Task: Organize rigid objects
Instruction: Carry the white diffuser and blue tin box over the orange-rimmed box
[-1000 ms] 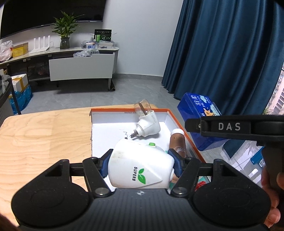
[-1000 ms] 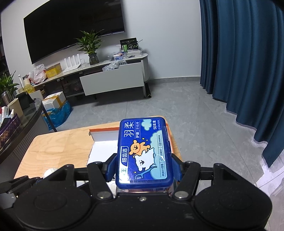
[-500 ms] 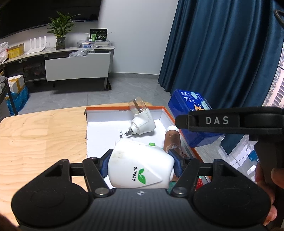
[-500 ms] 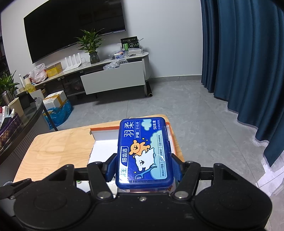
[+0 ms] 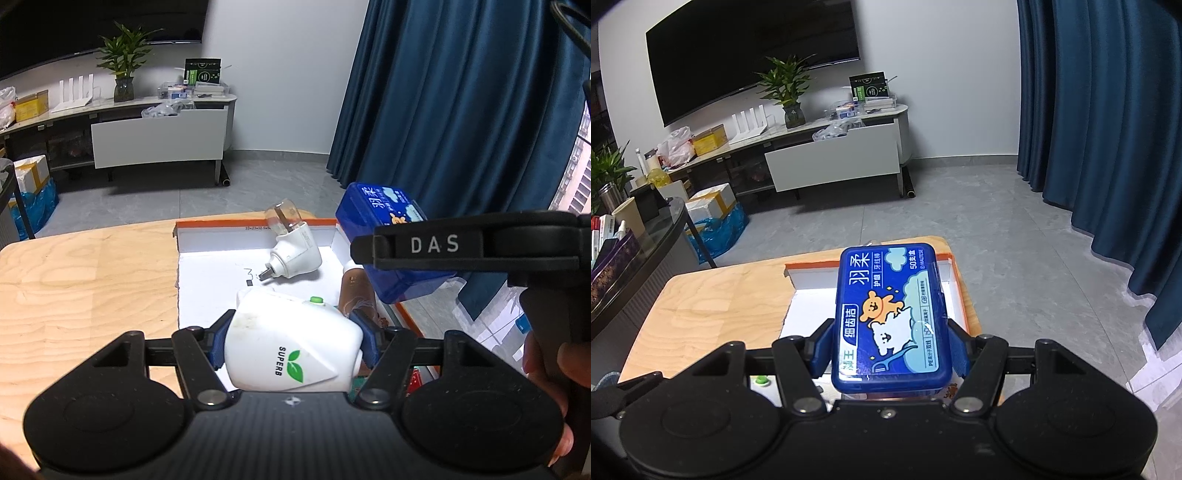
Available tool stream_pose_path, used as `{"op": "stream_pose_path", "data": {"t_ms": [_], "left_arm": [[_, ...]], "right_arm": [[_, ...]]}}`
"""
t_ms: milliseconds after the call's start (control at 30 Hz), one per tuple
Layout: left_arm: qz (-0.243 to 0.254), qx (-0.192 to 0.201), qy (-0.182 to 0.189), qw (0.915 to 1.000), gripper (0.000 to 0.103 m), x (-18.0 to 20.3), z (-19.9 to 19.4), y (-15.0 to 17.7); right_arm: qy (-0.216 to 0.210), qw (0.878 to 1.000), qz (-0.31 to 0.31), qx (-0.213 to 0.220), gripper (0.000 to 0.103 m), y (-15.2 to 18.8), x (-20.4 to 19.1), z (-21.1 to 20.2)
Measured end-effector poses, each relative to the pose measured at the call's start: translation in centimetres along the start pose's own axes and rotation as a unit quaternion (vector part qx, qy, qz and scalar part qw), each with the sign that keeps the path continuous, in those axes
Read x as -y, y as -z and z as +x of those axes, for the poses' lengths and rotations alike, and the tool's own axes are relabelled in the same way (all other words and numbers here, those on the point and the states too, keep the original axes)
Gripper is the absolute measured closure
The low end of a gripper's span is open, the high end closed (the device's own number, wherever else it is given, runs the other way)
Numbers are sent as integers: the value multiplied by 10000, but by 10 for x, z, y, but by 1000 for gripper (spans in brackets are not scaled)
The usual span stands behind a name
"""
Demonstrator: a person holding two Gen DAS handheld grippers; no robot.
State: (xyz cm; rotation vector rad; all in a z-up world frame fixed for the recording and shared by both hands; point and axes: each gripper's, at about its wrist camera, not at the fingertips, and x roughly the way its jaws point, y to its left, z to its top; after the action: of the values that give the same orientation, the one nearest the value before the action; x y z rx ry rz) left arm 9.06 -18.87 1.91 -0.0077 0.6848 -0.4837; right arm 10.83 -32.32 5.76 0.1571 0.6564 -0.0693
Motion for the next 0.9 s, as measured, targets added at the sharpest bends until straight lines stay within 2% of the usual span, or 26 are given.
{"op": "stream_pose_path", "data": {"t_ms": [633,900], "left_arm": [[-37,-20,80,10000,37,-2,4,1],[-44,-14,98,9999,36,-2,5,0]], "right_arm": [[-123,9991,-144,-381,30,-13,4,18],[-152,9989,-174,-411,30,-15,2,23]]}}
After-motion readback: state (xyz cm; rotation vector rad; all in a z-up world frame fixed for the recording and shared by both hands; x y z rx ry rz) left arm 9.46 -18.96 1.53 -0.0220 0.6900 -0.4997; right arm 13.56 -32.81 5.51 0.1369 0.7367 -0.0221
